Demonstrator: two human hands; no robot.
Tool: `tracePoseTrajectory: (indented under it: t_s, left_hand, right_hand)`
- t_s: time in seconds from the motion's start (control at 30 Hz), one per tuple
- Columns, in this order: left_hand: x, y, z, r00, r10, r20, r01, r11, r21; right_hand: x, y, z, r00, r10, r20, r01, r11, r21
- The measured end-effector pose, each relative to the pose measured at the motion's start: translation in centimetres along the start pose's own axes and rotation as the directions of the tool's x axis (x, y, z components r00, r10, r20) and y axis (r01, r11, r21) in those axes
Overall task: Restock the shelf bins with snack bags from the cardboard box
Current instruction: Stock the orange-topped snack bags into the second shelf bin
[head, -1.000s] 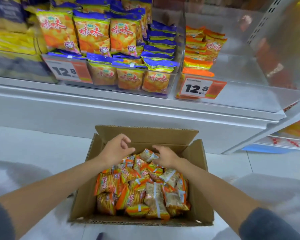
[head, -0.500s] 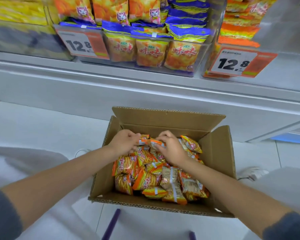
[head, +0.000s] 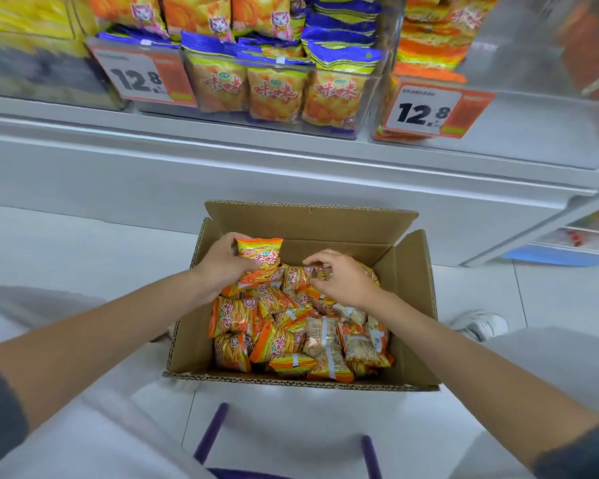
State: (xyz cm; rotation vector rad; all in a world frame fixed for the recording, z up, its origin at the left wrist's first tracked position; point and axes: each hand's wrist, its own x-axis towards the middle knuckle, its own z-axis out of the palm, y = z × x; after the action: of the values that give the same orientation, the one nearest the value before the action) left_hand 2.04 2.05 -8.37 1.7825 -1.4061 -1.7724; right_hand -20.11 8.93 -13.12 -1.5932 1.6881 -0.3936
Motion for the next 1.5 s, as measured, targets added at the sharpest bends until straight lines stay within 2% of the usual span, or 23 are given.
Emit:
tracePoseTrajectory:
  t_s: [0.1,0.17,0.3,0.4,0.53,0.63,0.8,0.93,1.03,1.1,1.17,1.23,1.37,1.5]
  left_hand:
    - [-0.2,-0.9,-0.2,0.995,0.087,-0.038,-0.081,0.988,0.133]
    - [-0.4,-1.2,-0.4,0.989,0.145,-0.030,-0.135,0.967,0.215]
    - [-0.7,-1.7,-0.8,0.986,0.163,-0.019,-0.152,0.953,0.262]
    - [-0.9,-2.0,-1.1,0.990,0.140,-0.019,-0.130,0.953,0.272]
    - [-1.0,-2.3,-1.3,0.989,0.145,-0.015,-0.135,0.953,0.271]
    - [-1.0,-2.5,-1.3,0.990,0.140,-0.003,-0.134,0.958,0.252]
    - [-0.9,-2.5,-1.3,0.989,0.146,0.018,-0.146,0.963,0.225]
    - [-0.7,-1.8,-1.0,0.978,0.208,0.020,-0.208,0.959,0.190]
    - [-0.8,-0.7,-0.4,0.965,0.261,0.012,-0.260,0.952,0.163]
    - [-1.0,0.1,-0.1,0.956,0.293,0.000,-0.289,0.944,0.159]
    - [-1.5,1.2,0.3,0.949,0.315,0.004,-0.312,0.938,0.149]
    - [-2.2,3.0,1.4,0.947,0.320,0.043,-0.322,0.942,0.097]
    - [-5.0,7.8,4.8,0.948,0.272,0.164,-0.237,0.950,-0.205]
    - [-6.8,11.9,6.8,0.924,0.380,0.042,-0.374,0.922,-0.103]
  right_hand:
    - [2.4,1.5,2.5,0.961,0.063,0.269,-0.041,0.995,-0.087]
    - [4.1,2.3,4.5,0.921,0.075,0.381,-0.035,0.993,-0.110]
    - [6.1,3.3,7.9,0.884,0.038,0.467,0.011,0.995,-0.103]
    - [6.6,4.1,10.1,0.868,0.063,0.493,0.046,0.977,-0.207]
    - [6.2,4.2,11.4,0.902,0.034,0.430,0.106,0.949,-0.298]
    - [5.9,4.7,11.6,0.925,0.005,0.380,0.109,0.954,-0.279]
    - [5.0,4.6,10.7,0.932,0.057,0.358,-0.006,0.990,-0.143]
    - [3.9,3.5,6.3,0.951,0.119,0.287,-0.115,0.993,-0.030]
    - [2.6,2.2,1.6,0.974,0.159,0.159,-0.166,0.986,0.029]
    - [1.4,1.1,-1.4,0.982,0.177,0.070,-0.188,0.960,0.209]
    - [-0.2,-0.5,-4.0,0.985,0.171,0.024,-0.165,0.883,0.439]
    - [-1.7,-2.3,-5.8,0.991,0.137,0.006,-0.118,0.831,0.544]
    - [-3.6,-5.7,-8.7,0.997,0.045,-0.070,-0.006,0.874,0.485]
    - [-5.8,-7.8,-12.8,0.989,-0.017,-0.145,0.080,0.894,0.440]
